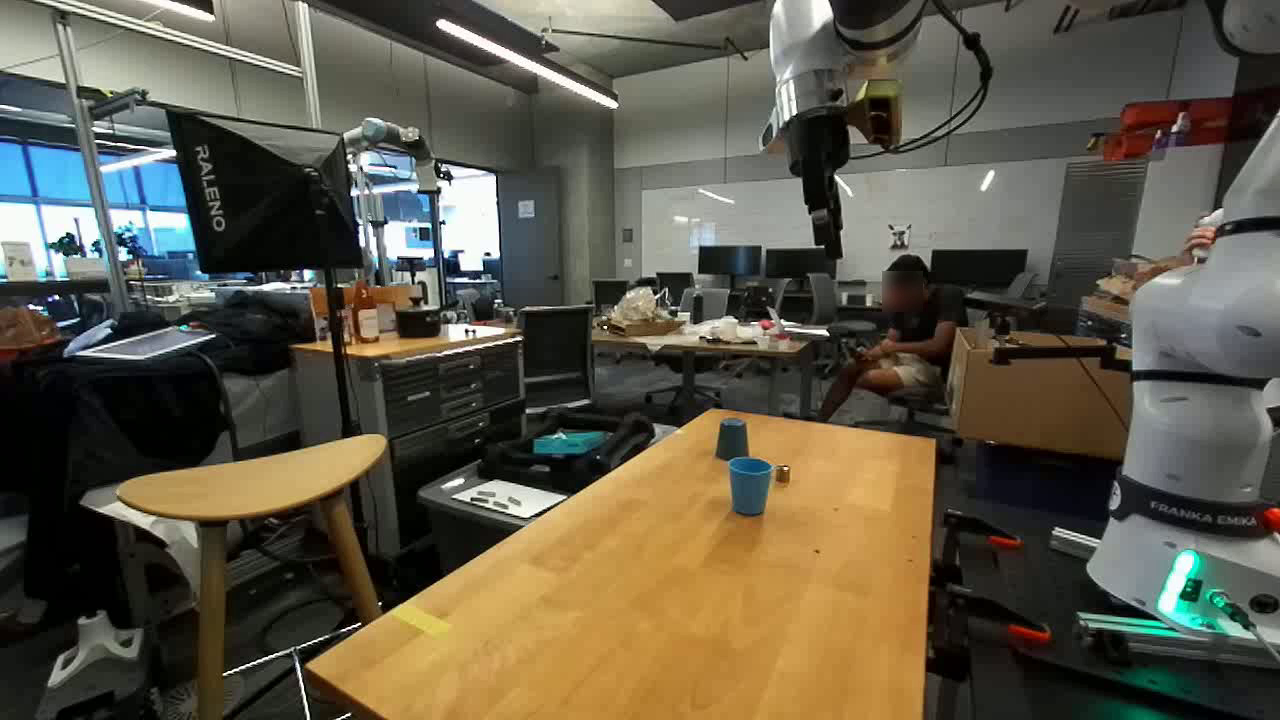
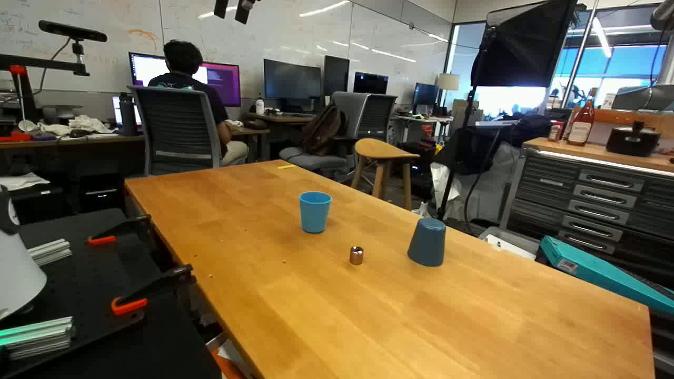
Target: Pick up the object and put it in the cup
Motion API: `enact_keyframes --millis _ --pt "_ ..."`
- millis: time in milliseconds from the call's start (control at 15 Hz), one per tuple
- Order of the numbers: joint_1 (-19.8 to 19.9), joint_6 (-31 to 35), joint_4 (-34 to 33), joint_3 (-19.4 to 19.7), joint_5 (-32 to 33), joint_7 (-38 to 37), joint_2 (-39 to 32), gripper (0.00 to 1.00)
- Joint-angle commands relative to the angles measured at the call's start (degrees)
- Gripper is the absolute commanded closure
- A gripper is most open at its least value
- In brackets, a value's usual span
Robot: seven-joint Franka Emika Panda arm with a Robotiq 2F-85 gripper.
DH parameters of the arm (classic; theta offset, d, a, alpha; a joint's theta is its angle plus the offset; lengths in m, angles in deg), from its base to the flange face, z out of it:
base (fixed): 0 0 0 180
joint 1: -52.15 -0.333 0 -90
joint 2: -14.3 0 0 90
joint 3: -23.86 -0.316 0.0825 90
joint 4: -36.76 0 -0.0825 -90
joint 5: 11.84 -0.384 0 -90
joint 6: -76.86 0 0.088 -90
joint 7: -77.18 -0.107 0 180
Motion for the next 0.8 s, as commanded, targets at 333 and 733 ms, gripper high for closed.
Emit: enact_keyframes --millis 333,733 --pt "0.8 -0.1 -0.4 -0.6 -0.2 0.2 0.1 0.00" --pt "3.8 15.5 1.3 -0.3 3.4 -8.2 -5.9 0.00"
